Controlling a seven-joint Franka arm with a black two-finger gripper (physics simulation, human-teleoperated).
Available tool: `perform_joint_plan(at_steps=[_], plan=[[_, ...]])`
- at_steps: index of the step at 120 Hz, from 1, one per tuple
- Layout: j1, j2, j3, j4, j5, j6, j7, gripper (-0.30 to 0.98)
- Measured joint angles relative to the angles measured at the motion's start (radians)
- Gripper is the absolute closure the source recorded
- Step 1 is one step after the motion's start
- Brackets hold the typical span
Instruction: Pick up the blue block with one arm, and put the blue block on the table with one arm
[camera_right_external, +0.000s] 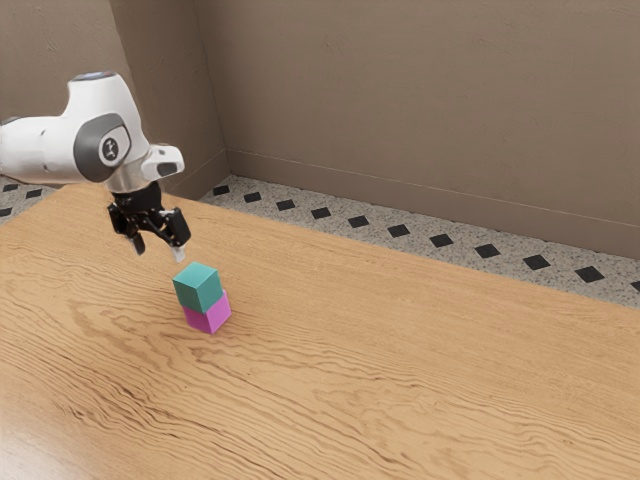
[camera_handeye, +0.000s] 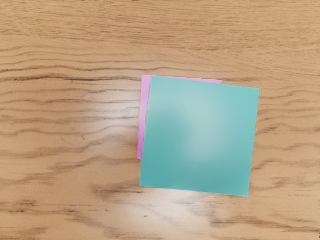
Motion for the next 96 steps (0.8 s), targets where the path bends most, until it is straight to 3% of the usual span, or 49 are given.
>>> perform_joint_plan(at_steps=[20,96], plan=[[-0.04,0.024,-0.007,-0.002,-0.01,0.037,0.054,0.0],[-0.032,0.131,-0.007,0.006,-0.049,0.093,0.163,0.0]])
